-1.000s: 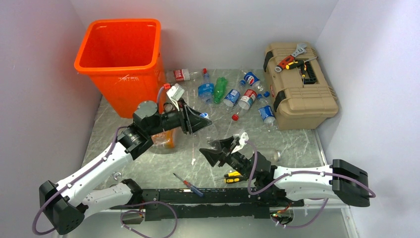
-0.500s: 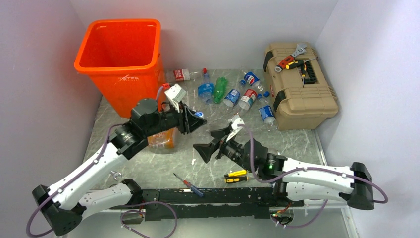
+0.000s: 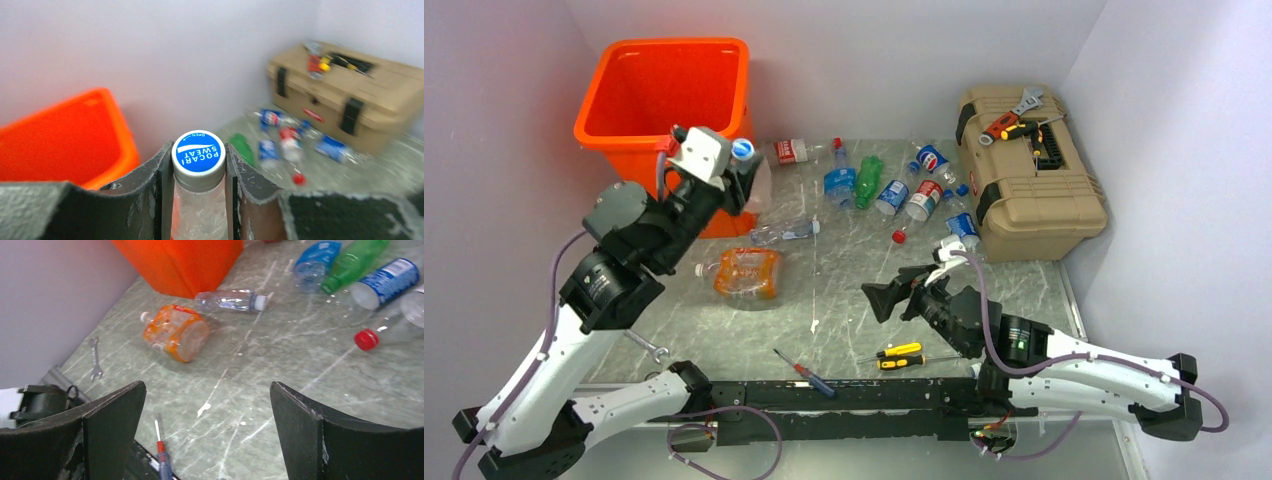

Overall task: Put the plastic bottles in the bin
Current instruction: Place the plastic bottle in the trash bin.

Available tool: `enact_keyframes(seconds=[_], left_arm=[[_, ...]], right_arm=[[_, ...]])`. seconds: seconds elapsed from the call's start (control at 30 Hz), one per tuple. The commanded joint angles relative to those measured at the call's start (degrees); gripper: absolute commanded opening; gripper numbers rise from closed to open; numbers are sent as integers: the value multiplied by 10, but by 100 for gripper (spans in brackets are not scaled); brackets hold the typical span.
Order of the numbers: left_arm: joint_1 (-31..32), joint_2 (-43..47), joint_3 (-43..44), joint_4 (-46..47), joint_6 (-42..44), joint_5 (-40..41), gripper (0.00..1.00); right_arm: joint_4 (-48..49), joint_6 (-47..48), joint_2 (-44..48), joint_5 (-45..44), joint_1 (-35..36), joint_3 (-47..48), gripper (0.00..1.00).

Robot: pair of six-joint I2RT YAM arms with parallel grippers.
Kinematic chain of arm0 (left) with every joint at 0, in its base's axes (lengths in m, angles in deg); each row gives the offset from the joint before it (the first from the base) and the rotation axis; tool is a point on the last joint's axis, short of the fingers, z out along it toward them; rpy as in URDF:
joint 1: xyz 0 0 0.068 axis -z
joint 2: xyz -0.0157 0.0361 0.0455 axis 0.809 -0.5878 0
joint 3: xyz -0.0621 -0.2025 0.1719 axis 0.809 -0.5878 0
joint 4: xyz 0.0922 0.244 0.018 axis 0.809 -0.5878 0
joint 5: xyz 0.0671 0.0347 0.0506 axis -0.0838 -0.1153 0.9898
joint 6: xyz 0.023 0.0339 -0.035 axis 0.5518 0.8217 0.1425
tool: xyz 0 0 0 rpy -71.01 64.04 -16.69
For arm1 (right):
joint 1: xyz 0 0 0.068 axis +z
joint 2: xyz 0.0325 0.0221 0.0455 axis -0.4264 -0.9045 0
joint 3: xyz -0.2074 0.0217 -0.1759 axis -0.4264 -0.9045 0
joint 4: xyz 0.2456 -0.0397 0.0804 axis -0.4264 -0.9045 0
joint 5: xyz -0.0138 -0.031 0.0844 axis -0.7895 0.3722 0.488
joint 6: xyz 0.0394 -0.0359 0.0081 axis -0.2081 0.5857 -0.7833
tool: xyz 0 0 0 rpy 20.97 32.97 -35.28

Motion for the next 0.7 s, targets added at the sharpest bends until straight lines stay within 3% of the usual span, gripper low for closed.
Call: enact_keyframes(seconds=[0.0, 0.13, 0.33, 0.53, 0.67], left_arm=[[0, -68, 94, 86, 163, 149, 0], [-41, -154, 211, 112, 214, 180, 0], [-197, -255, 322, 130, 107, 152, 0], [-287, -288, 241, 268, 105, 200, 0], [-317, -293, 207, 231, 89, 202, 0]], right_arm=[[10, -25, 44, -60, 1, -45, 100], [13, -24, 59, -39, 1, -66, 100], [-27, -67, 23, -26, 1, -46, 100], [-23, -106, -6, 14, 1, -53, 100], [-41, -100, -25, 26, 1, -52, 100]])
